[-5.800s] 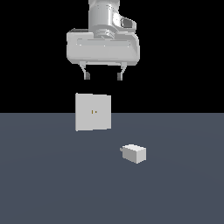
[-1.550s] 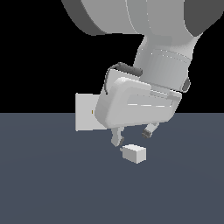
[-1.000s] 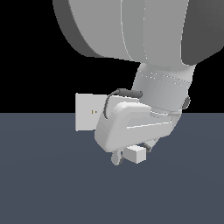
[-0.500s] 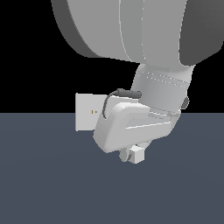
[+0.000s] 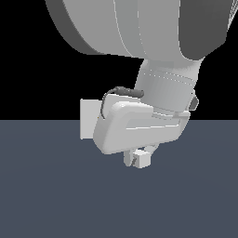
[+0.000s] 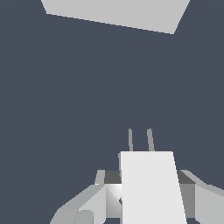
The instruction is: Plug the charger into the wall socket.
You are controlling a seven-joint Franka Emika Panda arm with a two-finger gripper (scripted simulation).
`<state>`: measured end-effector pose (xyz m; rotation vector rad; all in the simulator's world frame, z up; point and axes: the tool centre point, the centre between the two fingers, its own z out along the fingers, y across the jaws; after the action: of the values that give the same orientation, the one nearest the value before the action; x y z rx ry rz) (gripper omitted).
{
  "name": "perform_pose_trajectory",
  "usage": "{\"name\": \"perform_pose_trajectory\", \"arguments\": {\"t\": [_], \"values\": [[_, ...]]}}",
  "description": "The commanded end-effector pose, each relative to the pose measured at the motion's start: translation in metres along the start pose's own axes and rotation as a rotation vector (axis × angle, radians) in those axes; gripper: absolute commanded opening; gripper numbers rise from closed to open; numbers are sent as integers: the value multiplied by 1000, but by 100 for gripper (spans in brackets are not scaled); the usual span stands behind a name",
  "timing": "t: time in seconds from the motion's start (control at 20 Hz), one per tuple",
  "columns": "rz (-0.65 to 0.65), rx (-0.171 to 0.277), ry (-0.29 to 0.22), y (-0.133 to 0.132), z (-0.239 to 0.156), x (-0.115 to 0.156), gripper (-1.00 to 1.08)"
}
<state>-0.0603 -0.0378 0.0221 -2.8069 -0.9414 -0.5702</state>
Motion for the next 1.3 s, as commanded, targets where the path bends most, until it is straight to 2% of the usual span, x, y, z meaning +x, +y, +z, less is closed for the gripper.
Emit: {"name": "perform_pose_trajectory", "arguments": {"t": [0.0, 0.7, 1.25], "values": [[21, -9, 1, -5, -5, 6, -100], [191, -80, 6, -35, -45, 56, -100], [239, -101, 2, -42, -55, 71, -100]]}}
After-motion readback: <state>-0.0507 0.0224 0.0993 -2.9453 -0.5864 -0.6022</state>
